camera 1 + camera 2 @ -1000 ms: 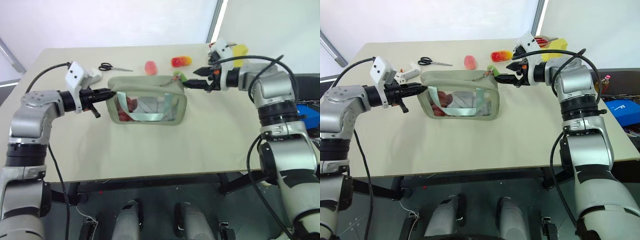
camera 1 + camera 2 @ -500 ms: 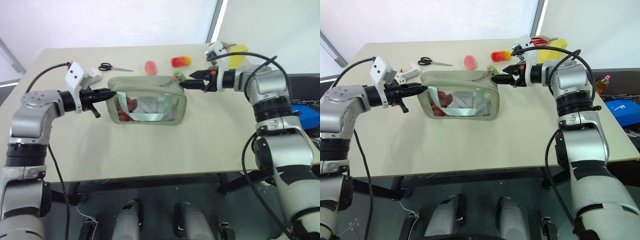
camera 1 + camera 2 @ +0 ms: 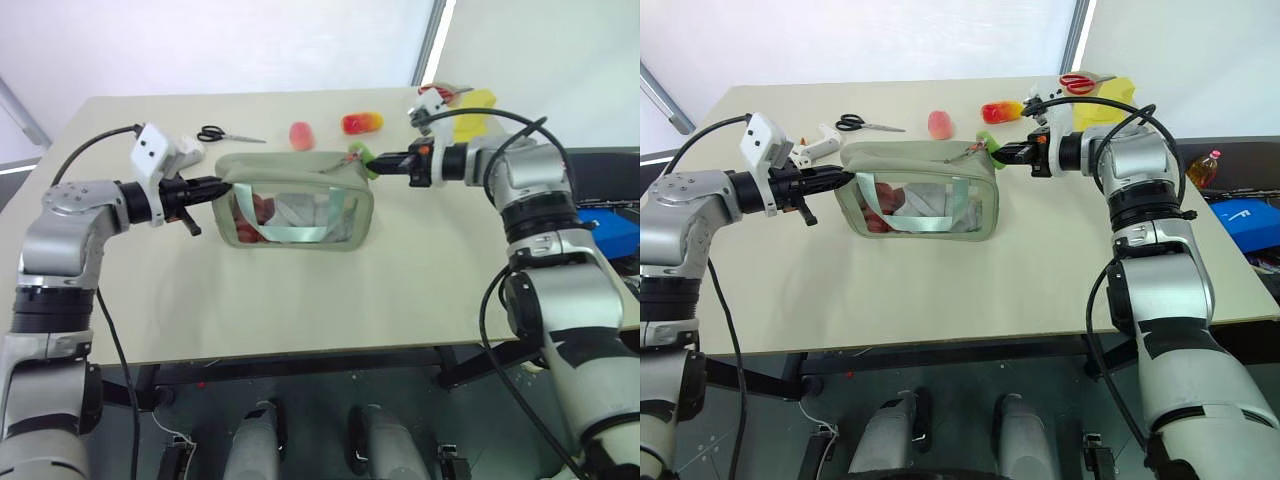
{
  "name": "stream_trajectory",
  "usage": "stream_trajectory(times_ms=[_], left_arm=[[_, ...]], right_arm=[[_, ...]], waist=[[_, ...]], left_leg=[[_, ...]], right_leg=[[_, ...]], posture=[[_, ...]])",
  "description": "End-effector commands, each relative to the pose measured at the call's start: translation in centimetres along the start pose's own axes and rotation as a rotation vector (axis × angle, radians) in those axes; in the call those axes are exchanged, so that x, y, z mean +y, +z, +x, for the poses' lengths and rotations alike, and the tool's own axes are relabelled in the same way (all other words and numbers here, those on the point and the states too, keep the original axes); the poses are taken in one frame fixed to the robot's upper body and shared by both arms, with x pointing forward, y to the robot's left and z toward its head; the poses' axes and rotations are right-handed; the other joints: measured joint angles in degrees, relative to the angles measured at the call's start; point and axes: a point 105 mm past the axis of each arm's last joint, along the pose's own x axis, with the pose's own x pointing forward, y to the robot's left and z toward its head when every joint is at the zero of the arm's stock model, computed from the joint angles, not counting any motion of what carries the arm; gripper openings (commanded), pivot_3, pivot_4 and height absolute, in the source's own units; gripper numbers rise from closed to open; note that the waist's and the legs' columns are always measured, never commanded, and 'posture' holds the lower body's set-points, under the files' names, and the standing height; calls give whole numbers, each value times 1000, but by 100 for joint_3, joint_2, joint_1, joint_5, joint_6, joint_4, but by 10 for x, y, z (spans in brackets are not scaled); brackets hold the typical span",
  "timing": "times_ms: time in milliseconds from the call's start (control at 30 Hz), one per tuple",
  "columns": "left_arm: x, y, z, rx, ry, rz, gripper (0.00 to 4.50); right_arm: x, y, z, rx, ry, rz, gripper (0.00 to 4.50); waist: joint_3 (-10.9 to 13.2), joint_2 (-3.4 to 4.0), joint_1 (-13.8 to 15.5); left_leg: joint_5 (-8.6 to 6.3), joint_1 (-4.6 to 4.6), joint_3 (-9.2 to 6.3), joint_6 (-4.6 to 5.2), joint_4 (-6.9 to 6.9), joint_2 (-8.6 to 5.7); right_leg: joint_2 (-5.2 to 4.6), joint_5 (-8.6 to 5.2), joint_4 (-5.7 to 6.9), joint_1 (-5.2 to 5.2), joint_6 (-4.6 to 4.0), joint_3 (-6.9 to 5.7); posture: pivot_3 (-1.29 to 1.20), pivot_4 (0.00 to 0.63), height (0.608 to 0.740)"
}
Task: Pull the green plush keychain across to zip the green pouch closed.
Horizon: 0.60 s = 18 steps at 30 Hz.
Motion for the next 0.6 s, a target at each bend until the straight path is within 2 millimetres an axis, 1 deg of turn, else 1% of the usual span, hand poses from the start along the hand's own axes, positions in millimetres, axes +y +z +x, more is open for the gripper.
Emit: stream_trajectory(times_ms=[33,167,300,367,400,500,533,600], left_arm=[[-1,3,-3,0,5,13,0],[-1,0,-6,5,12,6,0],[-2,-1,-8,9,13,3,0],[-1,-1,-8,9,15,1,0],[-1,-1,-8,9,16,1,0],[-1,0,-7,8,17,1,0],[-1,0,-7,8,16,2,0],[-2,0,-7,8,17,0,0]], right_arm=[[-9,22,-27,0,-98,-223,36],[-19,22,-53,48,-212,-365,36],[-26,21,-70,65,-300,-400,36],[-29,17,-74,74,-335,-401,36],[-30,13,-75,85,-343,-403,36],[-36,-9,-72,130,-371,-396,36],[-36,-17,-68,136,-368,-382,36],[-29,-42,-49,143,-332,-316,36]], waist=[[0,1,11],[0,1,7],[0,1,-10],[0,1,-11],[0,1,-11],[0,0,11],[0,0,11],[-1,-2,-3]], left_leg=[[0,-1,0,0,0,0],[-1,-2,0,-1,0,0],[-1,0,0,-1,-1,0],[-1,2,-1,-2,-2,0],[-1,1,-1,-2,-2,1],[-1,1,0,-2,0,0],[-1,0,0,-1,0,0],[-1,-1,1,-1,1,0]], right_leg=[[0,0,0,0,0,0],[-1,-1,-4,-1,0,0],[-1,-1,-2,-2,-1,1],[-1,-1,-2,-3,-1,1],[-1,-1,-1,-3,-2,1],[-1,-1,-4,0,-2,1],[-2,-1,-6,1,-2,1],[-2,-1,-8,2,-1,1]], posture=[[0,150,740],[0,150,740],[0,150,740],[0,150,740],[0,150,740],[0,150,740],[0,150,740],[0,150,740]])
